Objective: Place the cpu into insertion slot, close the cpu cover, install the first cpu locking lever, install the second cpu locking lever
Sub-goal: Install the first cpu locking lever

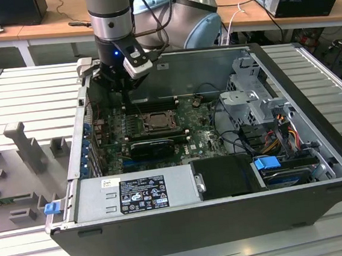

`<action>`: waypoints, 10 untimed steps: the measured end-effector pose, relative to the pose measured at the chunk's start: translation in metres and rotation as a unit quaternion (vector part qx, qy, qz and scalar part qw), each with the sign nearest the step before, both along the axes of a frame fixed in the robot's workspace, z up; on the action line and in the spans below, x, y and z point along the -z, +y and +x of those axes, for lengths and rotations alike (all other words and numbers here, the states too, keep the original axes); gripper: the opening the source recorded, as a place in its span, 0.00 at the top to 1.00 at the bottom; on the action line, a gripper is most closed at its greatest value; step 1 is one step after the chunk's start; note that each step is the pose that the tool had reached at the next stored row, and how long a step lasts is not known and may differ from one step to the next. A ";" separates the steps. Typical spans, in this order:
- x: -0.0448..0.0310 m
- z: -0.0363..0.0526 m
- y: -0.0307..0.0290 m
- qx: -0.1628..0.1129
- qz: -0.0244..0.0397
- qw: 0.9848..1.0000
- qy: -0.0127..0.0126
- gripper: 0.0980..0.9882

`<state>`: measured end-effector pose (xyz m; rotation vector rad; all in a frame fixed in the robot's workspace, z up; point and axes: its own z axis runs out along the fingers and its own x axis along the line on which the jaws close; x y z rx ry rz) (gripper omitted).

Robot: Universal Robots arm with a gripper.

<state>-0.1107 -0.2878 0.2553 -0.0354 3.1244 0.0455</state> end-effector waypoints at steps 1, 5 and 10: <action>0.0001 0.0025 0.0000 0.000 0.000 1.000 0.000 0.99; 0.0003 0.0060 0.0000 -0.001 0.000 1.000 0.000 0.99; 0.0009 0.0118 0.0000 -0.001 0.000 1.000 0.000 0.99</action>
